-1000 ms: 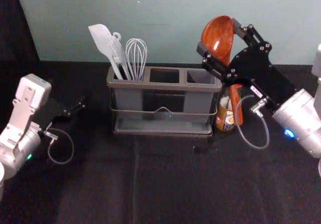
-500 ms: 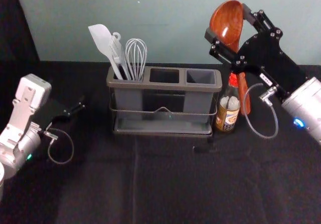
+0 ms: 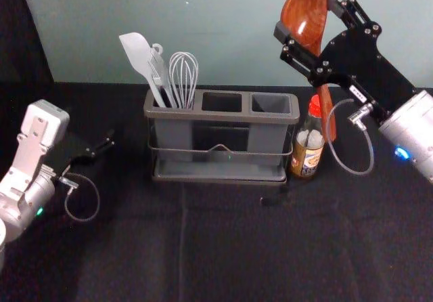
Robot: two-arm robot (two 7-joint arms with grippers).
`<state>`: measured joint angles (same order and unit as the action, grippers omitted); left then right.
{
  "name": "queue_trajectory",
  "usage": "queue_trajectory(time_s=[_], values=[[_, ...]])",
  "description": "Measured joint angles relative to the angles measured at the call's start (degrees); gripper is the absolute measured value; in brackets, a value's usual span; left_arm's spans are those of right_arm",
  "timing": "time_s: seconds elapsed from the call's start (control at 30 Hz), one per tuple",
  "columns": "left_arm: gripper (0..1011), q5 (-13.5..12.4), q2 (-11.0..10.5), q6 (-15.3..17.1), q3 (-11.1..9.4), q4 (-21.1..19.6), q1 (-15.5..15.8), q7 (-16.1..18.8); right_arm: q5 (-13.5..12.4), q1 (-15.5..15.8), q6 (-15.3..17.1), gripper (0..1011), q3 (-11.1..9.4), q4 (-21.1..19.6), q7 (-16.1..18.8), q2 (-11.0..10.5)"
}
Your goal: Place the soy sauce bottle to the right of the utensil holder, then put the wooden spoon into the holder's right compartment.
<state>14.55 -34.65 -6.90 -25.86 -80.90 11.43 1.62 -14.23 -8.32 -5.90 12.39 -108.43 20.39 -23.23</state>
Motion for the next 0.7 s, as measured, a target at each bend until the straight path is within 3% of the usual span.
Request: queue_trajectory(time_s=[0.43,0.6,0.7], values=[[1005,0.0,0.0,0.0,0.0,0.0,0.0,0.0,1.32,-3.22,-1.04,837,1.4,2.35,-0.06,1.19],[1005,0.0,0.0,0.0,0.0,0.0,0.0,0.0,1.52,-5.19,-2.14,837,2.38,4.85,0.5,2.0],[1005,0.0,0.0,0.0,0.0,0.0,0.0,0.0,0.28,-6.51,-3.08,836,2.75,7.42,1.33,2.95]])
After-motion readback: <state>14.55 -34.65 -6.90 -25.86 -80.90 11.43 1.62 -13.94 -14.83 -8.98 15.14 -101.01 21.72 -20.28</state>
